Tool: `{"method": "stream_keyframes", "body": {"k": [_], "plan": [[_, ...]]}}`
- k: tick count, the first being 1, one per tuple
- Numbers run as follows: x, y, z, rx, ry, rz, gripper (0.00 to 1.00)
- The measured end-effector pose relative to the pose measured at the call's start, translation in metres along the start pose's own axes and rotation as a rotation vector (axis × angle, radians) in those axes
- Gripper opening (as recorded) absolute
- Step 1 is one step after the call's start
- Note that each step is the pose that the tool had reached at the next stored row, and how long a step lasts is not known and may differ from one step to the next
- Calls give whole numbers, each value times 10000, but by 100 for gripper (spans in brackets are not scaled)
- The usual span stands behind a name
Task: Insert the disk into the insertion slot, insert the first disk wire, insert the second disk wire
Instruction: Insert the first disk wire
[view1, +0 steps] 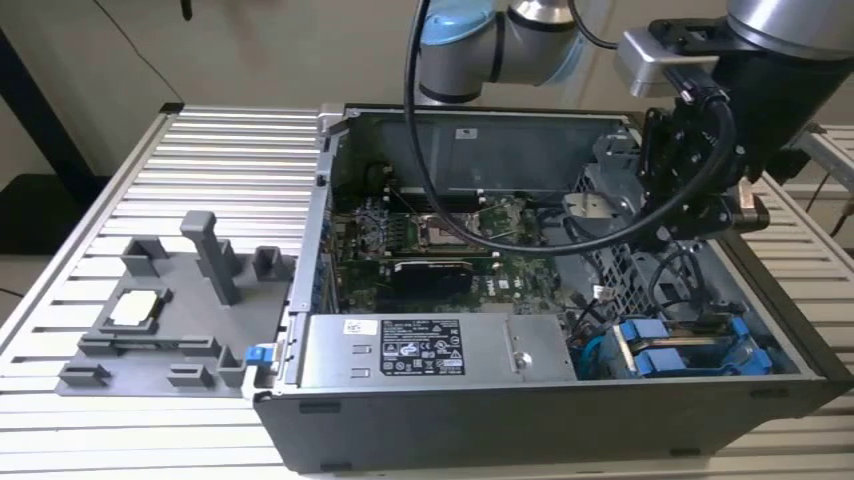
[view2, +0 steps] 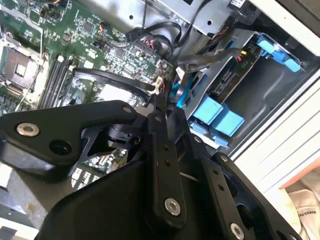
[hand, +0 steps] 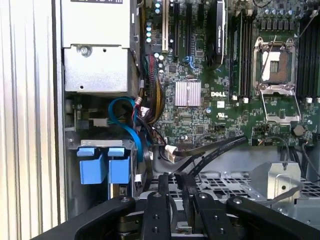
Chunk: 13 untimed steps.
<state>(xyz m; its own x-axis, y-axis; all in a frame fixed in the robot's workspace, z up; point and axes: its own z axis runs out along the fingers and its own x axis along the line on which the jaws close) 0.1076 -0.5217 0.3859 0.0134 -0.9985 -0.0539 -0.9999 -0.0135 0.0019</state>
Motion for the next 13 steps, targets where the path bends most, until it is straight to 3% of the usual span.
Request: {"method": "stream_keyframes", "body": {"k": [3,10,13], "plan": [[-2,15,7,29,2,-196,26],[-25,94,39,289,7,-405,26],[-31,141,42,322,9,-462,26]]}}
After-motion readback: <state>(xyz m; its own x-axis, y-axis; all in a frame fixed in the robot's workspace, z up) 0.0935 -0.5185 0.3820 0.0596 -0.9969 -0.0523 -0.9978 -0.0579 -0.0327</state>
